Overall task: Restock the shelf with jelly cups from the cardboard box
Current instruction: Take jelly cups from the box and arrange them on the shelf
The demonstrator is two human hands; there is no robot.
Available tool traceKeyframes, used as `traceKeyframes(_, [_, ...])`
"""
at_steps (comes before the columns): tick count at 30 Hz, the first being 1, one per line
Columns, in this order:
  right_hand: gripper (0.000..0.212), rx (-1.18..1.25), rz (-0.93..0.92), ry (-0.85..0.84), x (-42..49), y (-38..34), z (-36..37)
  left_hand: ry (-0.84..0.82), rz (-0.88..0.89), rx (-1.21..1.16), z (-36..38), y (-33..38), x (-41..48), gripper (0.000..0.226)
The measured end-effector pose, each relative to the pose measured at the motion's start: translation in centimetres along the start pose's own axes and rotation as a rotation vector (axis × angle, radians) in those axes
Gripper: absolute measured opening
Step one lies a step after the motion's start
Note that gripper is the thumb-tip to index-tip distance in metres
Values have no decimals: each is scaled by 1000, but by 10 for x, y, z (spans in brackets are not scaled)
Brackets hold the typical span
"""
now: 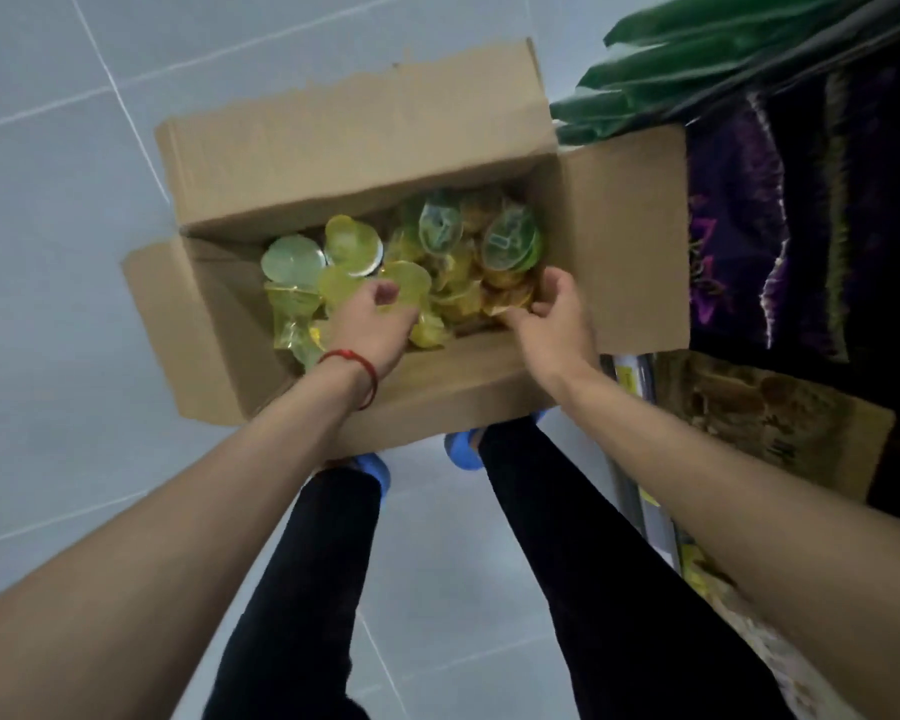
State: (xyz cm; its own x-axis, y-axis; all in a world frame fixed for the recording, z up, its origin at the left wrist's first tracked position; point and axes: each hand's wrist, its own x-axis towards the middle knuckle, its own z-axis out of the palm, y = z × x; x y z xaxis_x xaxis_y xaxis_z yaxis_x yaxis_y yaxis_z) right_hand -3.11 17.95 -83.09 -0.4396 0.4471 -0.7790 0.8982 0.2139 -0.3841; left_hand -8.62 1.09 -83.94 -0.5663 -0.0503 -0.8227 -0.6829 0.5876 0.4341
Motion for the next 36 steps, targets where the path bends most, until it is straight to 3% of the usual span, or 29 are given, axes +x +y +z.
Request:
traceKeyframes(3, [70,25,64,5,47,4,19,20,3,8,23,-2,49,47])
traceKeyframes(7, [66,300,340,39,94,3,42,29,-36,13,51,-4,108,53])
traceKeyframes(11, [70,475,453,67,128,2,55,80,-93,-6,71,1,150,35])
traceKeyframes(14, [67,545,505,84,140,2,62,189,-100,-25,80,-3,163,42])
traceKeyframes(17, [66,573,520,89,138,5,63,222,-42,-49,82,-7,160,47])
traceKeyframes(24, [72,547,444,-3,97,10,47,126,49,69,61,3,136,34])
traceKeyframes(30, [39,498,364,-81,40,1,8,-31,85,102,10,4,71,40])
traceKeyframes(33, [35,554,385,-120,7,-9,-1,-105,112,198,-18,4,36,36])
traceKeyframes(36, [42,640,385,-161,-23,-20,-6,-195,105,113,-45,11,5,41])
